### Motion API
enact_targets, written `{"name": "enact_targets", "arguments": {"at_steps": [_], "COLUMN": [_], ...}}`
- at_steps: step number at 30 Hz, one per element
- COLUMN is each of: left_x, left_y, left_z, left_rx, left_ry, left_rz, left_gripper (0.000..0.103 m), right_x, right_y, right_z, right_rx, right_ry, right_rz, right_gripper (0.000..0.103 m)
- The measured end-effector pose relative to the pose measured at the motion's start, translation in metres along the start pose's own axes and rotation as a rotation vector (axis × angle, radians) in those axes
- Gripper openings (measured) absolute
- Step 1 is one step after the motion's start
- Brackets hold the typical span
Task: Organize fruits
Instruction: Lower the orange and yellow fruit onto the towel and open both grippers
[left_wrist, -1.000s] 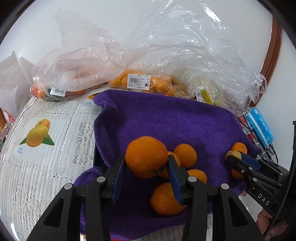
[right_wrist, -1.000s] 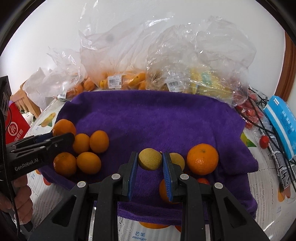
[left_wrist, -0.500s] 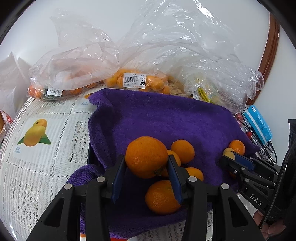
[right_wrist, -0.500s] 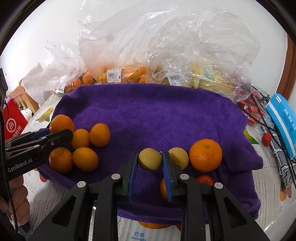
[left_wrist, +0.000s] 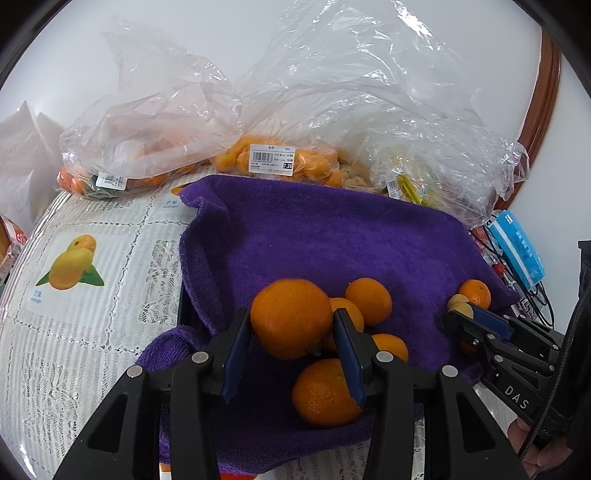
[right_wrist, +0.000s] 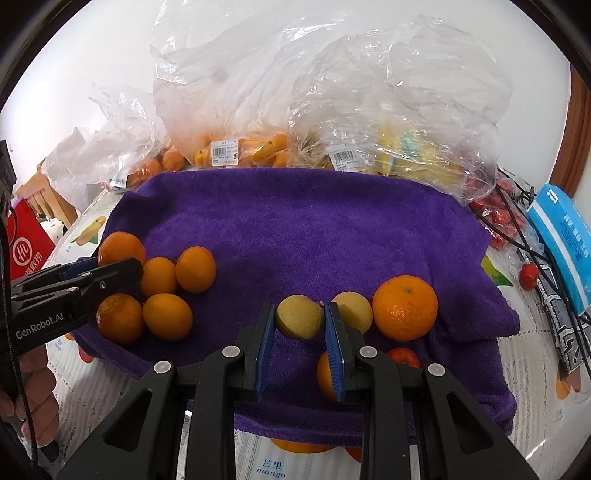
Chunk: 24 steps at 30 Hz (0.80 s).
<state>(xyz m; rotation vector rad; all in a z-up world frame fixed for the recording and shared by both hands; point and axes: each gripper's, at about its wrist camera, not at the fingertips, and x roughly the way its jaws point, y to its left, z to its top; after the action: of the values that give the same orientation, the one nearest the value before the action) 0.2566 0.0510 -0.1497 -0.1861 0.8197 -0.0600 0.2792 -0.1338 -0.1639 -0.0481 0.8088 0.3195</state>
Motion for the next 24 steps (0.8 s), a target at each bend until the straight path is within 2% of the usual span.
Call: {"name": "enact_targets", "arguments": {"at_steps": [9, 13, 15, 19, 24], "left_x": [-0.003, -0.008, -0.012, -0.022, -0.041], "left_y": [-0.001, -0.003, -0.004, -0.008, -0.011], "left_z": [0.001, 0.001, 0.001, 0.001, 0.0], "left_rx": [0.002, 0.001, -0.001, 0.003, -0.01], "left_ry": [-0.006, -0.015, -0.021, -0.04, -0.069], "left_rz": [-0.007, -0.017, -0.022, -0.029, -0.042], "left_gripper": [0.048, 0.05, 0.052, 0.054, 0.059], "right_x": [-0.001, -0.005, -0.007, -0.018, -0.036], "right_y": [-0.002, -0.004, -0.006, -0.007, -0.004], "right_z": [0.0, 0.001, 0.002, 0.005, 0.008], "right_rx": [0.013, 0.027, 0.042, 0.059, 0.068], "right_ry": [0.001, -0.008, -0.01, -0.037, -0.063], "right_rz": [0.006, 0.011, 0.017, 0.031, 0.034], "right_gripper": [0.031, 0.039, 0.039, 0.045, 0.046]}}
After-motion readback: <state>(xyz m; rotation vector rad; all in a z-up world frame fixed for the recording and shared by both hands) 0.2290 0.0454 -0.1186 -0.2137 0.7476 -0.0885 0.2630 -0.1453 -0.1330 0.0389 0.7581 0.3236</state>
